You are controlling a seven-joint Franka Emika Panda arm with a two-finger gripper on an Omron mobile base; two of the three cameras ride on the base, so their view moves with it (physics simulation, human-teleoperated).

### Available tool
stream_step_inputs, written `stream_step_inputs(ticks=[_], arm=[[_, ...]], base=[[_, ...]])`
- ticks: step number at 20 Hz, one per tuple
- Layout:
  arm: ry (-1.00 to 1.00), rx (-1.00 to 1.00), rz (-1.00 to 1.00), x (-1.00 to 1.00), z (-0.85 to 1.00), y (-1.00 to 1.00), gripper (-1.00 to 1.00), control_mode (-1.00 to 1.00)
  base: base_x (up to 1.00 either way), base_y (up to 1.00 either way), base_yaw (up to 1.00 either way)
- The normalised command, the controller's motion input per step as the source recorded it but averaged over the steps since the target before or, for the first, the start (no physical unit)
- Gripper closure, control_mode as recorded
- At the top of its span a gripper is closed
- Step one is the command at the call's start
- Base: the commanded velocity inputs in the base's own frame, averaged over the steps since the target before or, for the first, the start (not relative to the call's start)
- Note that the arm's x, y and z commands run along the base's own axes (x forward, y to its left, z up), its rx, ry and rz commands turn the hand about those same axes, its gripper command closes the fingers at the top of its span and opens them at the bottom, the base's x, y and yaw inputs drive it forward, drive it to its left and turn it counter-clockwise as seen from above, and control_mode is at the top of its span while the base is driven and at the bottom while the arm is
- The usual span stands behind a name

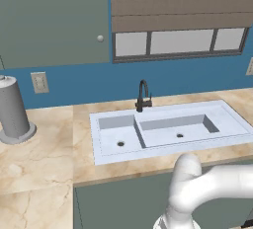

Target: Dump the avocado from the pot into the sink. Then turn on the water and wash the avocado. Then turn off the water and put the avocado back in the pot.

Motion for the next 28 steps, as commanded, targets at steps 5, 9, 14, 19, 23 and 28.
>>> stream_step_inputs(ticks=[5,9,14,19,23,28], arm=[[0.02,0.00,0.00,0.20,-0.25,-0.27,-1.00,-1.00],[0.05,0.00,0.00,0.28,-0.28,-0.25,-1.00,-1.00],[0.01,0.00,0.00,0.28,-0.19,-0.30,-1.00,-1.00],[0.00,0.00,0.00,0.21,-0.20,-0.32,-1.00,-1.00],[0.02,0.00,0.00,0.21,-0.24,-0.29,-1.00,-1.00],[0.05,0.00,0.00,0.24,-0.30,-0.28,-1.00,-1.00]], base=[[0.00,0.00,0.00],[0.00,0.00,0.00],[0.00,0.00,0.00],[0.00,0.00,0.00],[0.00,0.00,0.00],[0.00,0.00,0.00]])
